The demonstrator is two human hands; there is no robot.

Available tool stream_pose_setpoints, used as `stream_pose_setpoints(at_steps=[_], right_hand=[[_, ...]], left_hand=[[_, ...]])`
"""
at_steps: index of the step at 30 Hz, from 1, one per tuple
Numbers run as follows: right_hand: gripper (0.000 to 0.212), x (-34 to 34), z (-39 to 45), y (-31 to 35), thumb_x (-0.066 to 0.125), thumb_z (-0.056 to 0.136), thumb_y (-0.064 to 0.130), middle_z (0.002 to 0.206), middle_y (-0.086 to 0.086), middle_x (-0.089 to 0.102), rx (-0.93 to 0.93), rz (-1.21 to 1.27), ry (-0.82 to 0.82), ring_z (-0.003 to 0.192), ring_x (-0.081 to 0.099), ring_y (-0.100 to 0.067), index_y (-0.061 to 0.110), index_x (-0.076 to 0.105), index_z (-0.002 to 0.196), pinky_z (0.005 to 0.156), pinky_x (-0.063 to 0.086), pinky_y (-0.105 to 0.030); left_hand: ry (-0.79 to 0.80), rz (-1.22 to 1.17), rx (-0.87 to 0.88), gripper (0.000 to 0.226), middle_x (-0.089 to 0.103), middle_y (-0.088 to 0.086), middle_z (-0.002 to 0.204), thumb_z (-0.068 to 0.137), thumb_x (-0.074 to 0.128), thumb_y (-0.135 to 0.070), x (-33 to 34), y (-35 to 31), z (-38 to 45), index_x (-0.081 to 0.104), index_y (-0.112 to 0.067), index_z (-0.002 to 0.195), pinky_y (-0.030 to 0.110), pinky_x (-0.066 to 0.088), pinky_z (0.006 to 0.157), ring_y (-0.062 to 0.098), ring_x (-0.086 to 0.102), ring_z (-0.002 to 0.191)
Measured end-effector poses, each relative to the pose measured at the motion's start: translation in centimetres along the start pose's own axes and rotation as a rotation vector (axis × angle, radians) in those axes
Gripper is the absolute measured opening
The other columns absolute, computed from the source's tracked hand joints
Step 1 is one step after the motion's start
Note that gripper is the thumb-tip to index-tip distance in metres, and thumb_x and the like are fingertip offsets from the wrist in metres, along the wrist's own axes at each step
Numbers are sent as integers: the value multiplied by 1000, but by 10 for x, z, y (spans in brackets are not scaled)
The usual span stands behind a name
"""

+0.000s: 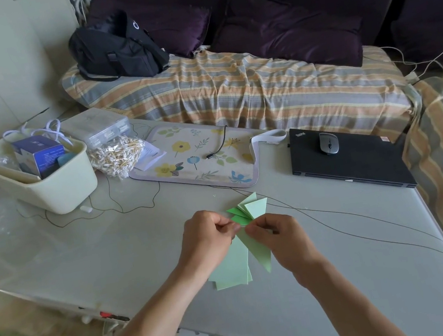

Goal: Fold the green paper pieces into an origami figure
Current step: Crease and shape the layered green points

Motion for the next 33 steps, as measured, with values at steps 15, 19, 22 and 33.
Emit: stream_pose_setpoints(at_steps=[15, 19, 22, 33], right_hand=[[19, 1, -5, 4, 68, 92, 22, 62, 14, 59, -7, -83, -24, 56, 48, -6, 21, 73, 74, 54, 39, -19], [15, -2, -3, 0, 70, 90, 22, 68, 6, 65, 31, -21, -47, 64, 53, -11, 20, 75, 76, 62, 40, -26], [16, -4, -2, -2, 70, 91, 23, 68, 5, 64, 32, -56, -38, 63, 51, -12, 20, 74, 75, 61, 39, -27], [10, -3, -5, 3, 76, 86, 24, 73, 0, 73, 26, -37, -20, 64, 59, -6, 20, 77, 77, 66, 46, -22]], left_hand=[[50, -63, -111, 23, 74, 3, 62, 85, 75, -23, 2, 3, -2, 75, -12, 66, 44, 63, 73, 23, 75, 70], [10, -41, -97, 20, 74, 4, 64, 86, 74, -20, -1, 3, 0, 74, -12, 68, 42, 62, 74, 23, 74, 69], [66, -16, -48, 15, 74, -2, 65, 86, 76, -27, 1, 0, -1, 77, -17, 74, 29, 59, 67, 11, 68, 61], [77, 52, -42, 7, 74, 0, 65, 83, 80, -23, -3, -4, -5, 80, -20, 77, 17, 50, 51, 6, 70, 57]])
Point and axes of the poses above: each hand's wrist, its own z-axis towards the middle knuckle, its own x-axis out of the palm, y = z × x, the point moved 5 cm from there along z, towards the middle knuckle
